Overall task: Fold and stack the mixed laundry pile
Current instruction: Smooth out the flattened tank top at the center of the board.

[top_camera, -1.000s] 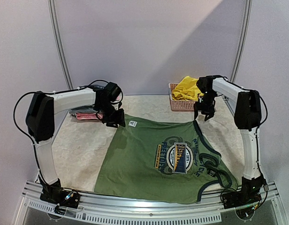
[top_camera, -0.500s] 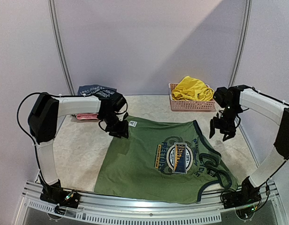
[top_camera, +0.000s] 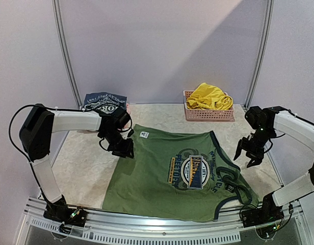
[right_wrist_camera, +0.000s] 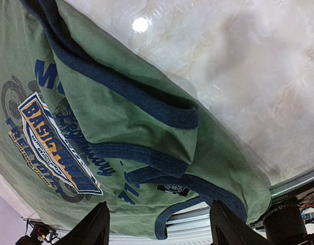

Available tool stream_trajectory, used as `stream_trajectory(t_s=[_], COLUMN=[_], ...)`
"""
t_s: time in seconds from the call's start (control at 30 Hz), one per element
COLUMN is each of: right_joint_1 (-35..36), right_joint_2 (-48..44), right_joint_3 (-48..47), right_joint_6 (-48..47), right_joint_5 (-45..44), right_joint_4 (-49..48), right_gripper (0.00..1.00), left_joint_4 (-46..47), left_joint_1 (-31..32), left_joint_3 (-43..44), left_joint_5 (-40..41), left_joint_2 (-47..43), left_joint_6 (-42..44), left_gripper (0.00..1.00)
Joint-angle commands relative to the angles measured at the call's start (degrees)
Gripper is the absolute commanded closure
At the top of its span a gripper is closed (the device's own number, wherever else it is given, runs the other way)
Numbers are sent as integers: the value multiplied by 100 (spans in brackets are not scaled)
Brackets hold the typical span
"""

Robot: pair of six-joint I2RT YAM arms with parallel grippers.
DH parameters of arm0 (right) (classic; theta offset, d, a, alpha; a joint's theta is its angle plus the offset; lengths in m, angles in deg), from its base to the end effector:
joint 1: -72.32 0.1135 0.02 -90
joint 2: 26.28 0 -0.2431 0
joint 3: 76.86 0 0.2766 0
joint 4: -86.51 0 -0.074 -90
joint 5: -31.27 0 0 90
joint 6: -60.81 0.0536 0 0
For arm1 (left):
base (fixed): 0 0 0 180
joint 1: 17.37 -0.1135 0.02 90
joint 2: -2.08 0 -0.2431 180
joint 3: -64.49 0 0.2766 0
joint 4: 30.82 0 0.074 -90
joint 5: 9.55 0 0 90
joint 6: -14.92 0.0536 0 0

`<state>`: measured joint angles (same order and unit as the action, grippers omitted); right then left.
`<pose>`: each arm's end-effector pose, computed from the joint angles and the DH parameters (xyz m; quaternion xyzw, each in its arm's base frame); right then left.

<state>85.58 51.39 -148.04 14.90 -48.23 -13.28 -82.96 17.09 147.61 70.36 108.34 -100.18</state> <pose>0.2413 0.0669 0.1932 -0.2620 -0.9603 -0.0940 0.0187 0.3036 -0.2197 0.1156 0.0918 0.9837 -0.1391 0.0674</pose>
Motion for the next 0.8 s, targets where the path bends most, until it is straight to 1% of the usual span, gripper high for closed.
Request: stream_trajectory(t_s=[0.0,0.23,0.4,0.43,0.57,0.77], right_joint_1=[-334,-740,-814,-845,-910,-913], right_joint_2=[-217,-516,-575,-619,-534,-348], right_joint_3=[336,820,983,1113,1408,1784], right_joint_6=[57,33,15,19,126,263], right_joint_5=[344,604,580,598,886,1068], right_joint_4=[-339,-617,-686,-891,-1439,-1926], right_gripper=[33,38,42,45,48,58], left_joint_4=[170,295,330,331,344,310], left_joint_1=[23,26,35,35,48,61], left_joint_3=[-291,-689,-842,-891,-907,-923], left_joint_5=[30,79,114,129,121,165], left_joint_2=[-365,-715,-879,-925,-981,-1071], left_joint_6=[-33,-251,-333,-356,-420,-448], left_gripper=[59,59,59,59,59,59])
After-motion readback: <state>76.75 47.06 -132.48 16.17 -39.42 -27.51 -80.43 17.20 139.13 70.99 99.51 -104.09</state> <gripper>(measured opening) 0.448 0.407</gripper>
